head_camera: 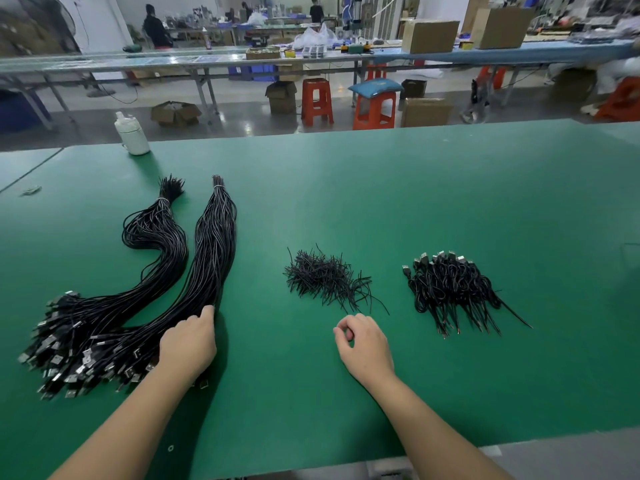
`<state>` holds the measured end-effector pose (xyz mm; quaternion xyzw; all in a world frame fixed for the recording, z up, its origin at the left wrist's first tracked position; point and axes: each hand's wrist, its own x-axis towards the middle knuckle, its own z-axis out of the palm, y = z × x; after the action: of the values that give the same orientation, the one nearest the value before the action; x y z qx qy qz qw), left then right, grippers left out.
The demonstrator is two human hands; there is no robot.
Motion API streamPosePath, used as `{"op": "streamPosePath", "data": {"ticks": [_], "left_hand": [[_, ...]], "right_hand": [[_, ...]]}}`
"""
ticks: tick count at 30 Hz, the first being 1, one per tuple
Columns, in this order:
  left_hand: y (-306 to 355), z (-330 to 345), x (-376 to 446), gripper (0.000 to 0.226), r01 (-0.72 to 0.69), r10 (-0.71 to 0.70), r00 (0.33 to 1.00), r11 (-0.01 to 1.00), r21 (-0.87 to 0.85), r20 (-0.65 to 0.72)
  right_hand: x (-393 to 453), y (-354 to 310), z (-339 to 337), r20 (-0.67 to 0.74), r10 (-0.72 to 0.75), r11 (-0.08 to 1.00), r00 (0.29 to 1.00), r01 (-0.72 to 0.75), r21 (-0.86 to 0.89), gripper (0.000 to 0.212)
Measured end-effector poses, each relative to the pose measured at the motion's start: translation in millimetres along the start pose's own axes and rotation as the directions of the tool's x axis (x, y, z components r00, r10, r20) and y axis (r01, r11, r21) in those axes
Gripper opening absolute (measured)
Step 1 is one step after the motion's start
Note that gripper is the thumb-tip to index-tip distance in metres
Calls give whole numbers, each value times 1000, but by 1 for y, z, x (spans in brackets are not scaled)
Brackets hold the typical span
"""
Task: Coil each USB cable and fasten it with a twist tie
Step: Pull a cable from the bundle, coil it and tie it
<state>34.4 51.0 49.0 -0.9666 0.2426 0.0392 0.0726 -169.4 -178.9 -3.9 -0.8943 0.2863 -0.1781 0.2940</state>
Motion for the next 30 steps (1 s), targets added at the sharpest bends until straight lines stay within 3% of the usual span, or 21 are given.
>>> {"op": "streamPosePath", "data": {"ticks": [7, 13, 16, 19, 22, 24, 26, 28, 30], "left_hand": [[17, -9, 6, 55, 86, -70, 995, 955, -284, 66], [27, -16, 15, 24, 48, 5, 994, 867, -495, 106], [35, -18, 16, 28, 4, 74, 991, 817, -577, 113], [44, -19, 11, 26, -194, 194, 980, 843, -501, -53], [51, -17, 5, 15, -310, 249, 942, 904, -294, -226], [58, -18, 0, 20, -413, 324, 873, 889, -200, -363], [67, -19, -6, 23, -552, 451, 763, 827, -105, -462], [78, -20, -14, 35, -614, 534, 727, 787, -60, -431], [93, -21, -24, 51, -553, 469, 822, 792, -258, -322]], "right_hand": [[1, 0, 1, 7, 6, 1000, 1000, -6, -16, 20], [1, -1, 1, 9, 12, 1000, 1000, -12, -16, 21], [0, -1, 1, 13, 17, 1000, 1000, -17, -11, 21], [0, -1, 0, 6, 14, 1000, 1000, -14, 1, 22], [-1, -2, 0, 4, 17, 1000, 1000, -17, 5, 24], [-1, -3, -1, 4, 17, 1000, 1000, -17, 9, 25], [-1, -3, -1, 2, 17, 1000, 1000, -17, 15, 26], [-1, -4, -1, -1, 16, 1000, 1000, -16, 21, 24], [-1, -4, -1, -4, 10, 1000, 1000, -10, 30, 22]]}}
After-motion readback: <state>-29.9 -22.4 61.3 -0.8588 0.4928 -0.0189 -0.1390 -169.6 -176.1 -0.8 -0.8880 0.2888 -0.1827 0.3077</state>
